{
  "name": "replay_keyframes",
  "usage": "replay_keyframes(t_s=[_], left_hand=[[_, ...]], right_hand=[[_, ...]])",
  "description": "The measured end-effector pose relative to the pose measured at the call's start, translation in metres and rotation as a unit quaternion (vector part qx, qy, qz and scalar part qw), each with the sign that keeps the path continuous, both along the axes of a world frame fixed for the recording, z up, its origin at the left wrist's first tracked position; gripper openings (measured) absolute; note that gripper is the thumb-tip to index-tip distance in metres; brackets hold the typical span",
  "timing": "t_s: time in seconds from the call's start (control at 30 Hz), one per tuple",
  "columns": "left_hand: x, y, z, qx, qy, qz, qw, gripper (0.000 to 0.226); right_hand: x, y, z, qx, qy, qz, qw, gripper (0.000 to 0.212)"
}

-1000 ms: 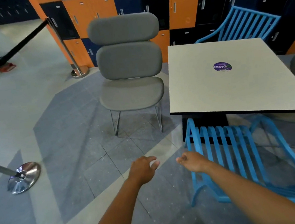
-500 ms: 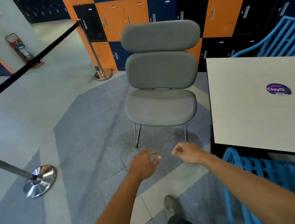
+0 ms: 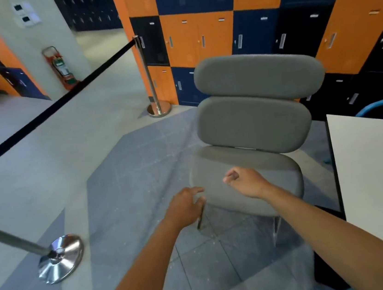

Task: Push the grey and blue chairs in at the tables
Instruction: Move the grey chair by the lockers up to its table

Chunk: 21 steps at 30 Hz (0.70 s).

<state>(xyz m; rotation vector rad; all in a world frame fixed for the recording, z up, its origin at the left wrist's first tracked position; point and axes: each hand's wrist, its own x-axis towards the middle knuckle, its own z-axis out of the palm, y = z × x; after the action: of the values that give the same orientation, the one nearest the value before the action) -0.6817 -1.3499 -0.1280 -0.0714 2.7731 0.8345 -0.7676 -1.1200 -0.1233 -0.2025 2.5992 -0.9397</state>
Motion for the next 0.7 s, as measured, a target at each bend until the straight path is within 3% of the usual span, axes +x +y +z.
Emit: replay_keyframes(t_s=[0.23,0.4,0.7], left_hand=[[-0.143,-0.069,0.001,-0.016,0.037,-0.061,0.997,0.040],[-0.275,-0.141,0.017,-0.025,0.052,-0.135,0.989,0.041],[-0.452,-0.187,0.053,-0.048,0.069,-0.227,0.970,0.042]], right_hand=[[-0.121,-0.067,-0.002,-0.014,0.036,-0.045,0.998,0.036],[-0.231,-0.125,0.011,-0.029,0.055,-0.155,0.986,0.035],[-0.341,-0.151,0.045,-0.029,0.076,-0.292,0.953,0.044]])
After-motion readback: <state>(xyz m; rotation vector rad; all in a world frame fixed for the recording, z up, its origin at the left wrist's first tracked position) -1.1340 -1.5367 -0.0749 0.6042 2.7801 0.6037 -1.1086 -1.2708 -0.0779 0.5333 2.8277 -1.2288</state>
